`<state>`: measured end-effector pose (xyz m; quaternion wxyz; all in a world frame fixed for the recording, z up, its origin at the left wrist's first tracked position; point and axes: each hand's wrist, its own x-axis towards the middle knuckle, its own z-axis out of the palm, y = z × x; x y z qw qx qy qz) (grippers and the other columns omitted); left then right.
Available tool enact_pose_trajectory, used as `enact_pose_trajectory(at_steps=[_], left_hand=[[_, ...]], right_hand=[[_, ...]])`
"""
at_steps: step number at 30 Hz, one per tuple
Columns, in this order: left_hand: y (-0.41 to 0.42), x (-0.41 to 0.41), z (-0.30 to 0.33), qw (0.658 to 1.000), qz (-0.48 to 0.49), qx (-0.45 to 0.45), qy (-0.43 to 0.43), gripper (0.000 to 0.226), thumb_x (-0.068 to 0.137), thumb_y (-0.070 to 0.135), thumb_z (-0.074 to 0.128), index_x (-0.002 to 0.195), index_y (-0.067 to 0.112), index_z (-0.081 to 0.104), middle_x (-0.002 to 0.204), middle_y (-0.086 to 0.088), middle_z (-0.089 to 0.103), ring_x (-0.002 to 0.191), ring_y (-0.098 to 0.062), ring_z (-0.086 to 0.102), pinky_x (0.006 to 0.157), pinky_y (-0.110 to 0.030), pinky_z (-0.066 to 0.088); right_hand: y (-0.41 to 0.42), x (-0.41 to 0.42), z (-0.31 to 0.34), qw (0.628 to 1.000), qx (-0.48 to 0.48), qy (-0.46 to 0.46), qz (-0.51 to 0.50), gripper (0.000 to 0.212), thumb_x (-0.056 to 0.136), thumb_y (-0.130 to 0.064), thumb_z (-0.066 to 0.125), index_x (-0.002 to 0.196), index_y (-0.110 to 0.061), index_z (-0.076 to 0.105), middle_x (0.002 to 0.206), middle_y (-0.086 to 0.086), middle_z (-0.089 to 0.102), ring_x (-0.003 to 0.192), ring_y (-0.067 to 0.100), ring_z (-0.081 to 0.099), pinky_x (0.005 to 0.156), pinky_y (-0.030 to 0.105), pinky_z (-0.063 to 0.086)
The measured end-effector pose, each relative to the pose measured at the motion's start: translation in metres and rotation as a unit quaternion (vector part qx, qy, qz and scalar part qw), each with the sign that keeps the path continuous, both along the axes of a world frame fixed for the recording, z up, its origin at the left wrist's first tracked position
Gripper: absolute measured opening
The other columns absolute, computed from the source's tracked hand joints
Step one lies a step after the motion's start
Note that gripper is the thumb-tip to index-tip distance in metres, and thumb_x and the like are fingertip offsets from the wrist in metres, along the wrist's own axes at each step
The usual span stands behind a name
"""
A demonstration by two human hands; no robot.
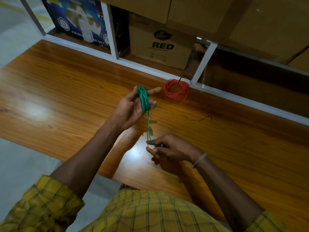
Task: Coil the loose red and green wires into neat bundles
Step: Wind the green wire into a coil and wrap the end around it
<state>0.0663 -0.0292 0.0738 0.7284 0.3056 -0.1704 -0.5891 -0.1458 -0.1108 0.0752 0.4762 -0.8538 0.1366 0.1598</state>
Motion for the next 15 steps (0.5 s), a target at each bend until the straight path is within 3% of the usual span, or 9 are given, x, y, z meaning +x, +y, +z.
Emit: enact_pose_trajectory(at_steps=[2,4,6,9,10,12,15], left_hand=[[0.001,-0.007,0.001,0.988,-0.003,0.076,-0.135,0.058,0.116,0.049,0.012,0.140,0.025,0.059,0.147,-0.014,0.064,0.103,-0.025,0.071,0.100,-0.037,0.054],[0.002,-0.012,-0.002,0.956,-0.018,0.130,-0.263,0.061,0.115,0.054,0.011,0.153,0.024,0.048,0.142,-0.007,0.069,0.108,-0.027,0.073,0.099,-0.030,0.053],[0.004,-0.012,-0.010,0.925,-0.050,0.166,-0.338,0.070,0.113,0.060,0.014,0.158,0.014,0.043,0.131,-0.008,0.075,0.113,-0.031,0.072,0.101,-0.032,0.053],[0.007,-0.015,-0.016,0.887,-0.089,0.194,-0.409,0.075,0.108,0.068,0.024,0.144,0.013,0.061,0.130,-0.020,0.070,0.127,-0.031,0.065,0.119,-0.048,0.045],[0.009,-0.018,-0.013,0.878,-0.098,0.193,-0.427,0.070,0.109,0.066,0.025,0.135,0.014,0.065,0.131,-0.023,0.069,0.123,-0.033,0.064,0.117,-0.051,0.045],[0.010,-0.025,-0.004,0.876,-0.113,0.178,-0.433,0.066,0.110,0.060,0.024,0.121,0.009,0.065,0.111,-0.019,0.072,0.095,-0.031,0.059,0.089,-0.047,0.050],[0.008,-0.027,0.004,0.885,-0.144,0.139,-0.421,0.062,0.111,0.058,0.028,0.114,0.006,0.062,0.077,-0.009,0.059,0.066,-0.026,0.044,0.061,-0.037,0.036]], right_hand=[[0.000,0.004,0.007,0.998,-0.054,-0.011,0.032,0.022,0.108,-0.013,0.057,0.119,-0.015,0.075,0.078,-0.003,0.070,0.066,0.003,0.068,0.067,0.022,0.050],[-0.006,0.009,0.018,0.991,-0.118,-0.032,0.060,0.030,0.108,-0.017,0.057,0.134,-0.015,0.071,0.087,-0.001,0.071,0.079,0.014,0.068,0.074,0.031,0.051],[-0.015,0.011,0.032,0.987,-0.144,-0.056,0.055,0.020,0.108,-0.022,0.057,0.117,-0.014,0.074,0.086,-0.002,0.067,0.079,0.016,0.063,0.072,0.035,0.048],[-0.035,0.011,0.047,0.972,-0.200,-0.122,-0.006,0.019,0.107,-0.025,0.058,0.089,-0.023,0.064,0.077,-0.009,0.059,0.070,0.014,0.057,0.061,0.035,0.039],[-0.044,0.012,0.049,0.965,-0.218,-0.144,-0.030,0.020,0.106,-0.025,0.059,0.087,-0.027,0.062,0.077,-0.012,0.057,0.071,0.013,0.056,0.061,0.034,0.039],[-0.059,0.013,0.051,0.951,-0.243,-0.183,-0.061,0.020,0.105,-0.023,0.062,0.085,-0.023,0.063,0.078,-0.009,0.057,0.071,0.013,0.055,0.061,0.034,0.040],[-0.075,0.016,0.052,0.934,-0.254,-0.235,-0.090,0.016,0.099,-0.020,0.072,0.084,-0.017,0.067,0.079,-0.006,0.058,0.072,0.012,0.052,0.061,0.025,0.039]])
